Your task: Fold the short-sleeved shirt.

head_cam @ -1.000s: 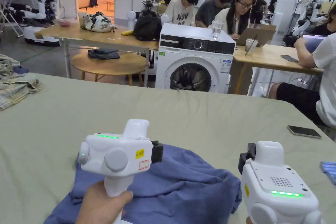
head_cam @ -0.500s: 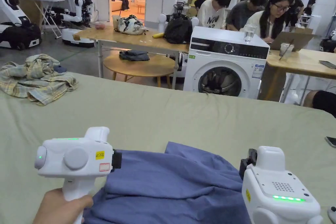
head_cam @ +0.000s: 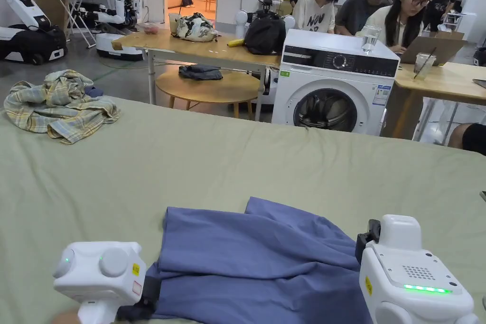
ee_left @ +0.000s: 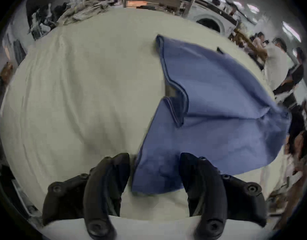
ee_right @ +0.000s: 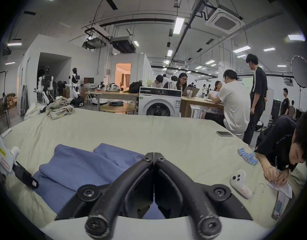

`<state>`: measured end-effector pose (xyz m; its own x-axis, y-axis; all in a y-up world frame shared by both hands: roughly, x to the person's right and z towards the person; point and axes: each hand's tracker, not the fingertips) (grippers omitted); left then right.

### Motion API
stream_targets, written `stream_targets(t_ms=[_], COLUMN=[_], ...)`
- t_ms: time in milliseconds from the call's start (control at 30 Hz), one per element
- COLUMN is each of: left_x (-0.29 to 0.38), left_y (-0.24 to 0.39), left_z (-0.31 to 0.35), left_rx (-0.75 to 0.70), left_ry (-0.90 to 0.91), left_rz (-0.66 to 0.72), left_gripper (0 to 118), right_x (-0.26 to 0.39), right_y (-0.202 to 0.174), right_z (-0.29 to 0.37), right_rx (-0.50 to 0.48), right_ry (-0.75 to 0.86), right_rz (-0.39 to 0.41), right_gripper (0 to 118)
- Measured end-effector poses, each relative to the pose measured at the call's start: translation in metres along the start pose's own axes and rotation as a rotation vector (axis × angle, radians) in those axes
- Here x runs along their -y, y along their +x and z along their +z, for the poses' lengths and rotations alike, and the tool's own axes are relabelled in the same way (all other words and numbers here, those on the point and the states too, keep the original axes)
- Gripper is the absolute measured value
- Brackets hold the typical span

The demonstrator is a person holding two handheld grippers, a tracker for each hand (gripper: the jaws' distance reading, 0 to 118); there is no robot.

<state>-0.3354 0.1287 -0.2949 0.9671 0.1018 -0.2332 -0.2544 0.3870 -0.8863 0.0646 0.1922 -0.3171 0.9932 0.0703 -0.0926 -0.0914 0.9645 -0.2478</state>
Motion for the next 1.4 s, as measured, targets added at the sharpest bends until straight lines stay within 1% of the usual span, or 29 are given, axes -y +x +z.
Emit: stream_targets(t_ms=[33, 67, 100, 133, 167, 233, 300, 400, 433, 500, 533, 567, 600, 767, 800, 900, 1000, 1033, 1100, 1133, 1167, 1200, 1267, 1300, 1333, 1400], left_x=[0.003, 0.005, 0.005, 0.007, 0.006, 0.006, 0.008, 0.006, 0.004, 0.003, 0.004, 0.004, 0.004, 0.004, 0.004, 0.005, 0.005, 0.005, 0.005, 0.006, 0.006, 0.006, 0.006, 0.006, 0.006, 0.006], left_y=[0.011, 0.022, 0.030, 0.034, 0.036, 0.040, 0.037, 0.028, 0.023, 0.019, 0.018, 0.017, 0.016, 0.014, 0.015, 0.013, 0.011, 0.010, 0.011, 0.010, 0.010, 0.010, 0.007, 0.006, 0.007, 0.006], left_z=[0.005, 0.007, 0.009, 0.012, 0.012, 0.010, 0.013, 0.015, 0.015, 0.015, 0.017, 0.017, 0.017, 0.013, 0.012, 0.012, 0.011, 0.011, 0.011, 0.012, 0.012, 0.012, 0.013, 0.013, 0.014, 0.017], left_rx=[-0.028, -0.055, -0.049, -0.034, -0.020, -0.043, -0.032, -0.006, 0.020, 0.028, 0.032, 0.034, 0.040, 0.055, 0.056, 0.059, 0.066, 0.068, 0.069, 0.070, 0.071, 0.071, 0.077, 0.081, 0.082, 0.082], left_ry=[0.058, 0.057, 0.067, 0.074, 0.070, 0.066, 0.078, 0.095, 0.097, 0.095, 0.098, 0.099, 0.098, 0.099, 0.099, 0.101, 0.100, 0.099, 0.097, 0.099, 0.099, 0.098, 0.105, 0.108, 0.114, 0.127], left_rz=[-0.075, -0.116, -0.150, -0.173, -0.160, -0.199, -0.204, -0.173, -0.141, -0.116, -0.111, -0.108, -0.103, -0.084, -0.083, -0.080, -0.072, -0.070, -0.067, -0.065, -0.063, -0.062, -0.048, -0.042, -0.040, -0.037], left_gripper=[52, 49, 41, 15, 0, 0, 0, 0, 0, 0, 0, 0, 0, 0, 0, 0, 0, 0, 0, 0, 0, 0, 0, 0, 0, 0], right_x=[0.000, 0.001, 0.001, 0.001, 0.000, -0.002, -0.002, -0.001, 0.001, 0.006, 0.010, 0.015, 0.020, 0.050, 0.055, 0.058, 0.064, 0.069, 0.081, 0.086, 0.088, 0.087, 0.085, 0.086, 0.086, 0.083], right_y=[0.004, 0.008, 0.013, 0.018, 0.024, 0.038, 0.053, 0.075, 0.084, 0.095, 0.100, 0.106, 0.110, 0.118, 0.117, 0.109, 0.096, 0.090, 0.083, 0.081, 0.080, 0.079, 0.080, 0.082, 0.082, 0.083], right_z=[0.001, 0.002, 0.004, 0.004, 0.004, 0.003, 0.002, -0.004, -0.008, -0.015, -0.017, -0.020, -0.022, -0.039, -0.045, -0.056, -0.079, -0.085, -0.101, -0.102, -0.098, -0.097, -0.096, -0.094, -0.092, -0.088], right_rx=[0.004, 0.010, 0.017, 0.026, 0.032, 0.046, 0.060, 0.069, 0.055, 0.044, 0.036, 0.030, 0.035, -0.004, -0.027, -0.048, -0.066, -0.070, -0.047, -0.060, -0.050, -0.048, -0.048, -0.044, -0.049, -0.047], right_ry=[-0.003, -0.006, -0.005, -0.006, -0.014, -0.036, -0.064, -0.136, -0.192, -0.275, -0.319, -0.363, -0.392, -0.503, -0.522, -0.548, -0.597, -0.624, -0.702, -0.689, -0.647, -0.642, -0.627, -0.623, -0.616, -0.602], right_rz=[0.000, 0.001, -0.001, -0.004, -0.007, -0.024, -0.039, -0.048, -0.047, -0.047, -0.052, -0.061, -0.068, -0.097, -0.102, -0.109, -0.061, -0.026, 0.015, 0.018, 0.031, 0.025, 0.007, 0.003, -0.011, -0.014], right_gripper=[0, 0, 0, 0, 0, 0, 0, 0, 6, 30, 40, 41, 41, 41, 41, 41, 41, 41, 41, 40, 39, 35, 10, 7, 6, 5])
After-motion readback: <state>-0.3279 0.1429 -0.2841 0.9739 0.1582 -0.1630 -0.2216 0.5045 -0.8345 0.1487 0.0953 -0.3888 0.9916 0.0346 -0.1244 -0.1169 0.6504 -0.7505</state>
